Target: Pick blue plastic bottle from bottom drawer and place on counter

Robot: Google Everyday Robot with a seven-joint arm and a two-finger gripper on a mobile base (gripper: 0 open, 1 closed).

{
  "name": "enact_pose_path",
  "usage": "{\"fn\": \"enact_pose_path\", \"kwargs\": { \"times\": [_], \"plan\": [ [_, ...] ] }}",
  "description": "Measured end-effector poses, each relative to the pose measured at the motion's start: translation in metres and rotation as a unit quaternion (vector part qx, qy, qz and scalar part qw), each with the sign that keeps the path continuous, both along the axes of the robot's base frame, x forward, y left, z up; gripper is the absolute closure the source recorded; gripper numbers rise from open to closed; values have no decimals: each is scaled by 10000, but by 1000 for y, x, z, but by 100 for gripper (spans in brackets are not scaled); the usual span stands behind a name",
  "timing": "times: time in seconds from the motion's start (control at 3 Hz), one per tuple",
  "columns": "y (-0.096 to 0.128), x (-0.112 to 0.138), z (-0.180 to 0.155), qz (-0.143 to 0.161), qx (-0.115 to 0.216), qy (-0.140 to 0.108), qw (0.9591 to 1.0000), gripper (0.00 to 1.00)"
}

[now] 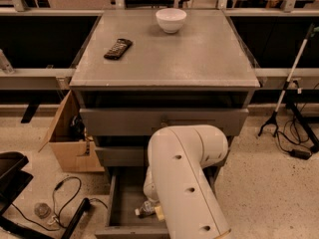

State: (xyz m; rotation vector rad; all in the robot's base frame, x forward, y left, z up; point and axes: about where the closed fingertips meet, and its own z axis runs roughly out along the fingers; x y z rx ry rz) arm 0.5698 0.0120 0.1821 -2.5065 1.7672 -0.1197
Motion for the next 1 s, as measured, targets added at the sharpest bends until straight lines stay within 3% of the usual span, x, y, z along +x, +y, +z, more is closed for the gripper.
{"fn": "enact_pose_path", "kwargs": {
  "times": [0.67,1.0],
  "plan": [
    [9,7,-47,-229,303,35,9993,0],
    [15,7,-63,-209,364,138,9990,19]
  ]
}}
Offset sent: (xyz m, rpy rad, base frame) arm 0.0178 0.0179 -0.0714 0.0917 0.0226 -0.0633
